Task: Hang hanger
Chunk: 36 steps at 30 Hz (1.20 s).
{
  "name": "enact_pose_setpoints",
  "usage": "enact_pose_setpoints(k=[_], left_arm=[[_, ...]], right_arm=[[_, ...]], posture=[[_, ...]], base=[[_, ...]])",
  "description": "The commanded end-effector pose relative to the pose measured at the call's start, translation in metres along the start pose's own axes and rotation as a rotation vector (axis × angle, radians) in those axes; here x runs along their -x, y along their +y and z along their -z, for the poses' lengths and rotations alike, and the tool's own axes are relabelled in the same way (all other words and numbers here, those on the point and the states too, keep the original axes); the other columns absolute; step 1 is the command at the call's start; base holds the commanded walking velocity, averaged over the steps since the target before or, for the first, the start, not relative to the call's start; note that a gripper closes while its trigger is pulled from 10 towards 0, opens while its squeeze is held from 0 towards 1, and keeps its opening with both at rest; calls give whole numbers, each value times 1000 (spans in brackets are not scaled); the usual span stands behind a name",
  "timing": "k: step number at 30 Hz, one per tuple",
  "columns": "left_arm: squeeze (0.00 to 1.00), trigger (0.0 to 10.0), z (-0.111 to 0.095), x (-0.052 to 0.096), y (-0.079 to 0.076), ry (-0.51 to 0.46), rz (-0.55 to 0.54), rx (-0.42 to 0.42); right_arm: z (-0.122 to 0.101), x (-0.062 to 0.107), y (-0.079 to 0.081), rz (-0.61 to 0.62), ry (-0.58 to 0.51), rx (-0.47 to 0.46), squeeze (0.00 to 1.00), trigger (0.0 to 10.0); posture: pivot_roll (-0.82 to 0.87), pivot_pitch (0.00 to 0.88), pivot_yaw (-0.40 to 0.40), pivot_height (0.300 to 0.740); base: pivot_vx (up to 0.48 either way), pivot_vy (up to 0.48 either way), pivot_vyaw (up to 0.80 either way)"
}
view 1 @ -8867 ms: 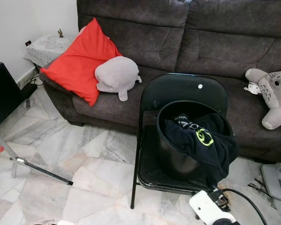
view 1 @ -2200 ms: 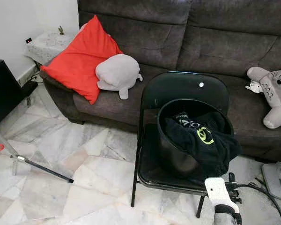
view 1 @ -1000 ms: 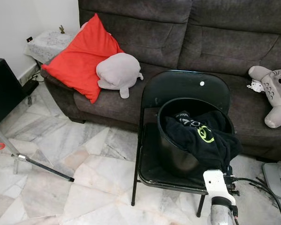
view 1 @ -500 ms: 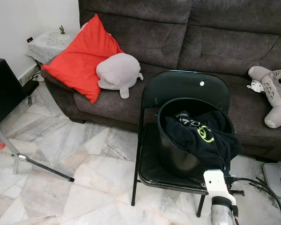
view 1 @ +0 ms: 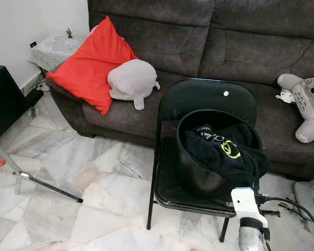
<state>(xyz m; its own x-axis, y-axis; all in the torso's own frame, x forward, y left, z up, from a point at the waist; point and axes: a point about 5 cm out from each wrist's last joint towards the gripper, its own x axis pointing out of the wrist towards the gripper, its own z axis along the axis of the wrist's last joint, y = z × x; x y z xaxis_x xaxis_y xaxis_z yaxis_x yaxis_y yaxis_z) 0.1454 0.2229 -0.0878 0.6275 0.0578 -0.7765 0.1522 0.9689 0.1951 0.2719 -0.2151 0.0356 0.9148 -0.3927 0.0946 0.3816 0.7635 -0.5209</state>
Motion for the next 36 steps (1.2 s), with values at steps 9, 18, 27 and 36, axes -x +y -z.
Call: enact_pose_setpoints(k=[9,18,27,36], left_arm=[[0,10000,11,3,-1,38,-2,-3],[0,10000,8,2,-3,29,2,-3],[0,10000,7,2,-5,25,4,1],[0,10000,8,2,-5,29,3,0]], right_arm=[[-63,-40,-35,132,-63,-335,0,2510],[-116,-65,-65,182,-112,-445,0,10000],[-121,-63,-57,65,-107,-381,0,10000],[-122,-55,-46,-1,-103,-314,0,10000]], posture=[[-92,110,3,740],[-99,104,3,740],[-96,114,-2,740],[-97,114,2,740]], base=[[0,0,0],[0,0,0],[0,0,89],[0,0,800]])
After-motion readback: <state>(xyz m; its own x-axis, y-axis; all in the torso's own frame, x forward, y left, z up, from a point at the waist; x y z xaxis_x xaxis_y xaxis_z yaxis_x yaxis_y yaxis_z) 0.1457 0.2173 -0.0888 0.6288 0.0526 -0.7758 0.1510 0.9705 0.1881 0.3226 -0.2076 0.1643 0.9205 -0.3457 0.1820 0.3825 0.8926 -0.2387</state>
